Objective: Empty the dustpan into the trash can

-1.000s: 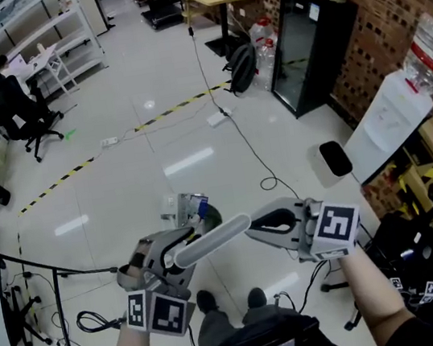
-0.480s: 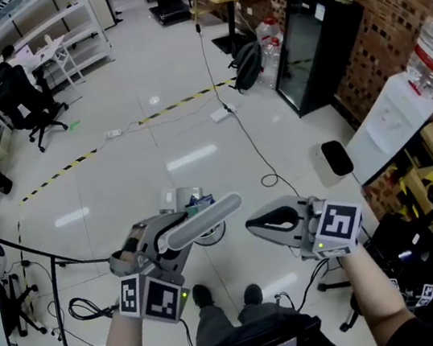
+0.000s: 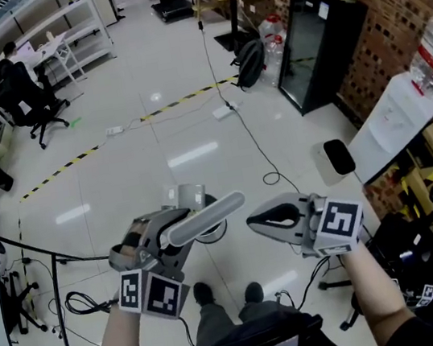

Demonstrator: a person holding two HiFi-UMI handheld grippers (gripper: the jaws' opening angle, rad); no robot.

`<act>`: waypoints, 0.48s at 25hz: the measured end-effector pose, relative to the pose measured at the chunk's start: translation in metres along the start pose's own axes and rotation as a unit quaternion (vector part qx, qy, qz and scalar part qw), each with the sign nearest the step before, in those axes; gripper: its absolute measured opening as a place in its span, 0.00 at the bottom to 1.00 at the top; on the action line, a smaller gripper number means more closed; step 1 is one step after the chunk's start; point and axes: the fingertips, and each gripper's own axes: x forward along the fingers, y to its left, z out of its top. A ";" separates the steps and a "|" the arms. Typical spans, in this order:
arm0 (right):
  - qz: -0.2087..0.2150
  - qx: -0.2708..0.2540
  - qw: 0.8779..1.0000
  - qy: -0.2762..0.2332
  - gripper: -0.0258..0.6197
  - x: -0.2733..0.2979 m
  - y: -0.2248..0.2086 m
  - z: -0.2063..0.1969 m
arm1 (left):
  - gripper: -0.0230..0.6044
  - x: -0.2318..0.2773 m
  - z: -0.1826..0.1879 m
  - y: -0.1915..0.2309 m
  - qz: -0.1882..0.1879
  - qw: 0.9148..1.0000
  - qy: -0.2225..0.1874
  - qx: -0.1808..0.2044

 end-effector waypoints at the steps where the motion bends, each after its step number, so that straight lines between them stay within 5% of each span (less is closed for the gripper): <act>1: -0.002 0.002 1.000 0.000 0.05 0.001 -0.002 0.000 | 0.15 0.002 -0.001 0.001 -0.002 1.000 0.000 0.001; 12: -0.013 0.015 1.000 -0.009 0.05 0.006 -0.017 -0.001 | 0.15 0.014 -0.003 0.010 -0.016 1.000 -0.001 0.010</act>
